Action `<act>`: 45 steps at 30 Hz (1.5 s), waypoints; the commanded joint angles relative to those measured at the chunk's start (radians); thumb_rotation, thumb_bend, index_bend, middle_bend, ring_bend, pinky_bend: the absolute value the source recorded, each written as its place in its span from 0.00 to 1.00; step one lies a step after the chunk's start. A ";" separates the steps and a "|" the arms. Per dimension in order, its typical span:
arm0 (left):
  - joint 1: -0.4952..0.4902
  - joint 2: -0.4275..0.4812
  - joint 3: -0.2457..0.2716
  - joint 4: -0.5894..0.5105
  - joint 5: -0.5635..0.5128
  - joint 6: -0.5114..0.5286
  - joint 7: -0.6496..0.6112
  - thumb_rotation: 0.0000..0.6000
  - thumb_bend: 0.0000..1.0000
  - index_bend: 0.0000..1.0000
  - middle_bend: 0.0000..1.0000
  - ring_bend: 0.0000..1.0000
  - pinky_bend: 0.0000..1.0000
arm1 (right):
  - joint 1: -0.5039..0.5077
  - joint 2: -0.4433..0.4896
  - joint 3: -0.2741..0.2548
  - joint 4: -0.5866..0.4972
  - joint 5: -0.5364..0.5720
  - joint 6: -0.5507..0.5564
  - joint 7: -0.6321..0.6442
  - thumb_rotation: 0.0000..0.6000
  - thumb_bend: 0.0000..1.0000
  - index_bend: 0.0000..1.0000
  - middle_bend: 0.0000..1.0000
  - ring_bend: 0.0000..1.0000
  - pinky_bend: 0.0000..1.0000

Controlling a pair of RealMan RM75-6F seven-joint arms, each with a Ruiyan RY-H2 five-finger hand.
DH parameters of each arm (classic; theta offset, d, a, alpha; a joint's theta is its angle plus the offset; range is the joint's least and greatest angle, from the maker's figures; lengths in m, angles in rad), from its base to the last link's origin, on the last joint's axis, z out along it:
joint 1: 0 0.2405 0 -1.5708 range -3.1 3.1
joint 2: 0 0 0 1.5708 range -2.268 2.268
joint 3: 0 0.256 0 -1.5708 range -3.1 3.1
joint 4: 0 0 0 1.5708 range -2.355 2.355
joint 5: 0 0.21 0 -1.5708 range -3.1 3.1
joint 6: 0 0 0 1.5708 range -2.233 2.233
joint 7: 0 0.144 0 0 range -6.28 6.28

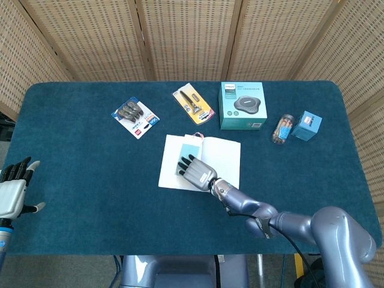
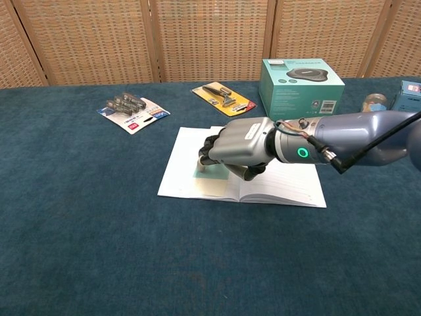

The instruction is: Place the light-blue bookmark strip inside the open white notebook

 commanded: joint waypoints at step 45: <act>-0.007 -0.009 0.008 -0.004 -0.002 -0.003 0.023 1.00 0.00 0.00 0.00 0.00 0.00 | -0.040 0.162 -0.132 -0.121 -0.133 0.074 -0.100 1.00 1.00 0.21 0.16 0.05 0.14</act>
